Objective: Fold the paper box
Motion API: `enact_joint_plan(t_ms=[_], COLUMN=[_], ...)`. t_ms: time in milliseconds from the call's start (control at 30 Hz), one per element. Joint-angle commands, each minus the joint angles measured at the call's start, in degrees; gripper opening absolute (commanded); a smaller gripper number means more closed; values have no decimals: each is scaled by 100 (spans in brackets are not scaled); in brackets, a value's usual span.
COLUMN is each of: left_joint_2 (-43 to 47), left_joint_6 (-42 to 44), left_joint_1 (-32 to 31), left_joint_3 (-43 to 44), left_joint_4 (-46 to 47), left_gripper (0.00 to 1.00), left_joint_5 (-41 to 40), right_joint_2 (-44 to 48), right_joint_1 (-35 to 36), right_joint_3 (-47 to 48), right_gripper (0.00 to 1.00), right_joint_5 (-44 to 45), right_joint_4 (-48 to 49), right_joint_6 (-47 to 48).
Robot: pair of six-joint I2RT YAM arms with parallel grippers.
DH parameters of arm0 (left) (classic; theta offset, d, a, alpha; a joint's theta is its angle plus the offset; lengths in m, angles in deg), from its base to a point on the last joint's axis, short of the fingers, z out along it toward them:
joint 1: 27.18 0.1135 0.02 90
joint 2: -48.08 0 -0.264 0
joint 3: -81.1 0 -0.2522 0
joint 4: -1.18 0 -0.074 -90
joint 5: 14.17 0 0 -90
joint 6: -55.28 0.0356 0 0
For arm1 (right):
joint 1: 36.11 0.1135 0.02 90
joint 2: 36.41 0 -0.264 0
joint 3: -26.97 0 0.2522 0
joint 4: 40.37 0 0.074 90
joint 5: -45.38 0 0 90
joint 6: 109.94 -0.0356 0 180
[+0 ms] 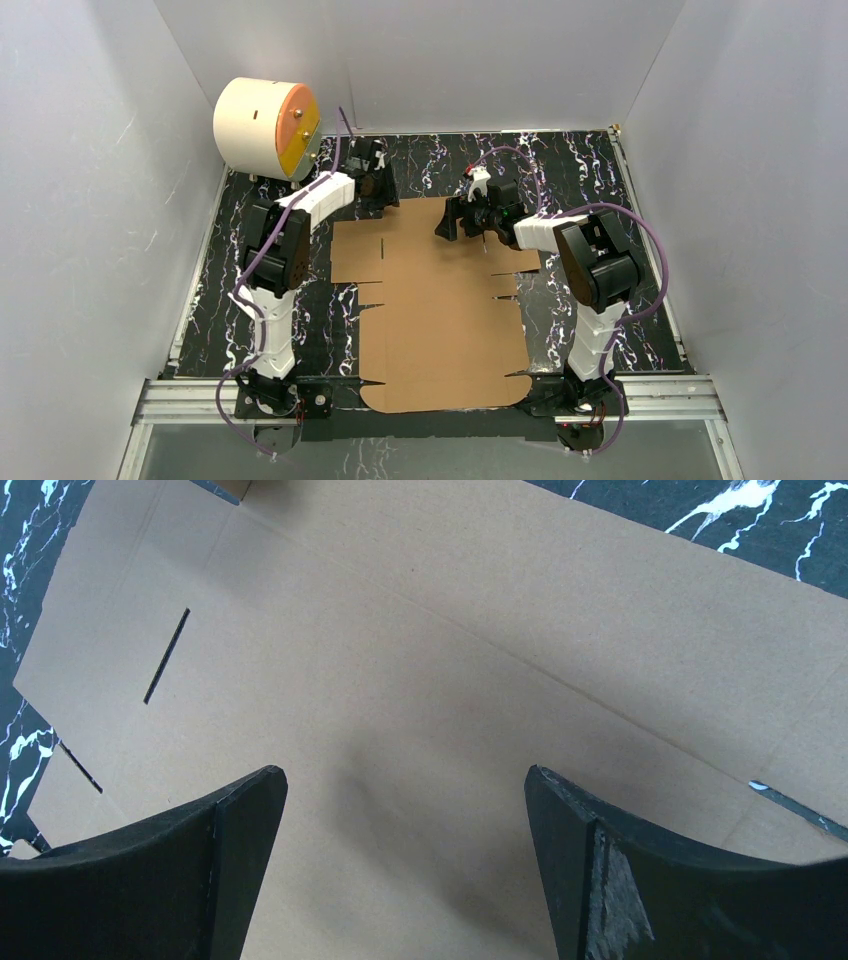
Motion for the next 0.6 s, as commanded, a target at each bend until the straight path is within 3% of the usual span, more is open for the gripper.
enact_joint_plan(t_ms=[0, 367, 567], left_joint_2=[-124, -606, -973], left_joint_6=[476, 1174, 1534], left_joint_1=[-241, -875, -1254], left_joint_3=[450, 1190, 1538], left_joint_4=[-525, -1072, -1244], left_gripper=[40, 3, 0], left_joint_5=[-1085, -2902, -3807], right_joint_2=[-108, -155, -187], right_joint_1=[95, 123, 133], right_joint_3=[-87, -72, -63], right_gripper=[99, 99, 99], right_joint_5=[-85, -90, -85], right_joint_4=[-91, -87, -78], right_joint_6=[-58, -75, -94])
